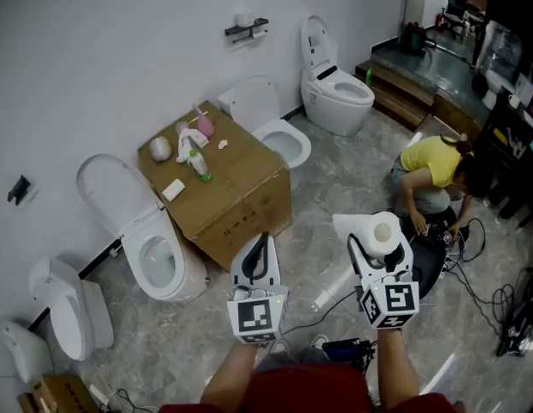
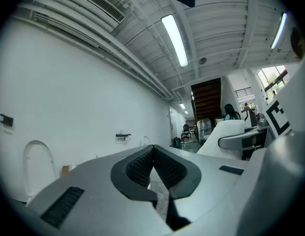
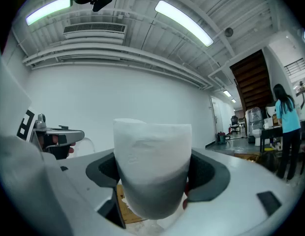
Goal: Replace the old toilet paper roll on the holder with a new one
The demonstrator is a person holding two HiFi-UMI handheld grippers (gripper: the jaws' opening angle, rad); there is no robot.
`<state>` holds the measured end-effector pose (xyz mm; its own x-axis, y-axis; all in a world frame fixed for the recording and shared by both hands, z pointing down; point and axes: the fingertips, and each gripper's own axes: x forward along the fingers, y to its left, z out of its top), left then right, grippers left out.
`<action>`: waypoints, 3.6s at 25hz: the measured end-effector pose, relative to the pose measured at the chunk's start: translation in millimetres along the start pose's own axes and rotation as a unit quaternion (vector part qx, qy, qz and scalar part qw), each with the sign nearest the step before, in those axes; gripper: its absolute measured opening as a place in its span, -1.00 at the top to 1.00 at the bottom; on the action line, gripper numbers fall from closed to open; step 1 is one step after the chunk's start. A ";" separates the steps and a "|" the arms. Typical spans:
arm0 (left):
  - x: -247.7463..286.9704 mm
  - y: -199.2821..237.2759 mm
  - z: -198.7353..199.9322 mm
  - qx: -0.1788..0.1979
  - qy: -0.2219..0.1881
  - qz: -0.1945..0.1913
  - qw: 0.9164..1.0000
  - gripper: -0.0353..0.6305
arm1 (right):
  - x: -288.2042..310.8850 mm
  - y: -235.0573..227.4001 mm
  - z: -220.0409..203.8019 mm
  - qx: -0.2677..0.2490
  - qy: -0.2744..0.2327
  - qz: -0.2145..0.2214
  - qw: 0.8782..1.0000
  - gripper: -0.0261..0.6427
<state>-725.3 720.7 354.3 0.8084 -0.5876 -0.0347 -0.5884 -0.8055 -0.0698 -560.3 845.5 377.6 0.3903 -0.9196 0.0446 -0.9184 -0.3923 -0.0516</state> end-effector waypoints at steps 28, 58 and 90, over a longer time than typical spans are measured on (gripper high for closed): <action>82.1 -107.1 -8.3 0.005 0.011 -0.006 1.000 0.84 | 9.2 -121.0 -17.0 0.011 0.020 0.005 1.000 -0.21; 375.9 63.5 -22.5 -0.004 -0.012 -0.005 1.000 0.84 | 350.9 -121.3 13.4 -0.024 0.021 0.004 0.999 -0.22; 748.2 17.4 -38.4 0.029 0.000 0.058 0.998 0.85 | 662.7 -367.0 26.0 0.000 0.010 0.043 0.999 -0.22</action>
<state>-131.1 264.1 365.4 0.7350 -0.6765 -0.0451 -0.6762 -0.7265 -0.1225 37.1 379.5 400.1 0.3079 -0.9496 0.0591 -0.9487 -0.3111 -0.0563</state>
